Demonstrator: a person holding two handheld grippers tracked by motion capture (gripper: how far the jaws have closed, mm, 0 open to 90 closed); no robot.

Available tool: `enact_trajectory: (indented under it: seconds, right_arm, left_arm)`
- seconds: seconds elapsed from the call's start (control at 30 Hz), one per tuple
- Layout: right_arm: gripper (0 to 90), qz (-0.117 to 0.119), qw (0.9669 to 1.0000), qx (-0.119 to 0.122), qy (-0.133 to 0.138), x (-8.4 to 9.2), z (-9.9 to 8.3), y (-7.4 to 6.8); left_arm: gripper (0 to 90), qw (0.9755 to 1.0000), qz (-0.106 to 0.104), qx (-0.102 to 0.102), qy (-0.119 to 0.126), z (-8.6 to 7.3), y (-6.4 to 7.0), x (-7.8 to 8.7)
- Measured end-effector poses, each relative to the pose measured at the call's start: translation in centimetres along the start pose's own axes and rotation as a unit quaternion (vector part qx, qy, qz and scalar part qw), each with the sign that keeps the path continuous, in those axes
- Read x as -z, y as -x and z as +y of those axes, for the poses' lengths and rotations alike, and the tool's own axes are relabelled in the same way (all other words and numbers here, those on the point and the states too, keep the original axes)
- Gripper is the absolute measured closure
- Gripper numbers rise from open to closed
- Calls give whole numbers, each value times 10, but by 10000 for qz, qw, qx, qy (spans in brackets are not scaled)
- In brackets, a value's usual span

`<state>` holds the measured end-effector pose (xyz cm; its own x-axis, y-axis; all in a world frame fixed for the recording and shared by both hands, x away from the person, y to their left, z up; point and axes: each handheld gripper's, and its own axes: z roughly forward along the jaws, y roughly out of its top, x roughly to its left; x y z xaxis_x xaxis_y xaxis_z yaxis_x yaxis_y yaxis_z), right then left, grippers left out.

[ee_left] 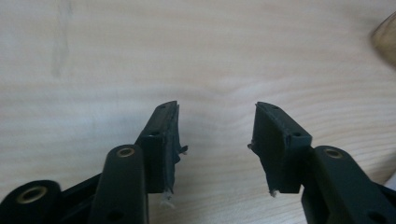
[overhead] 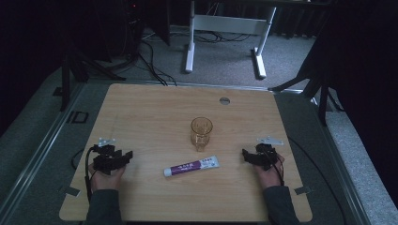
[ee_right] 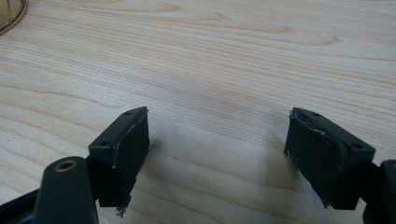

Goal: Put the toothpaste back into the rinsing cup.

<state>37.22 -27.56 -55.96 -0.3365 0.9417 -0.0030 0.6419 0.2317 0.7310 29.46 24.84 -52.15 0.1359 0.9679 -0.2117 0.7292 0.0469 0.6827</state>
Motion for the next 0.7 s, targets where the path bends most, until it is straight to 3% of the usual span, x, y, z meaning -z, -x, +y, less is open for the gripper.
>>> enact_trajectory:
  seconds: [0.03, 0.13, 0.33, 0.4, 0.53, 0.7]
  right_arm:
    - [214, 4, 10000, 1, -1, 0, 0, 0]
    - [214, 2, 10000, 1, 0, 0, 0, 0]
    - [214, 3, 10000, 1, -1, 0, 0, 0]
    - [214, 10, 10000, 8, 0, 0, 0, 0]
    - [214, 16, 10000, 11, -1, 0, 0, 0]
    - [214, 17, 10000, 2, -2, 0, 1, 0]
  left_arm:
    - [508, 9998, -89, -88, 158, 2, 0, 6]
    - [508, 9992, -117, -199, 332, 5, 2, 13]
    - [493, 9982, -206, -383, 418, 14, 7, 20]
    - [489, 9962, -290, -630, 521, 21, 14, 25]
    - [491, 9934, -398, -907, 585, 32, 23, 31]
    - [491, 9912, -450, -1084, 605, 42, 30, 33]
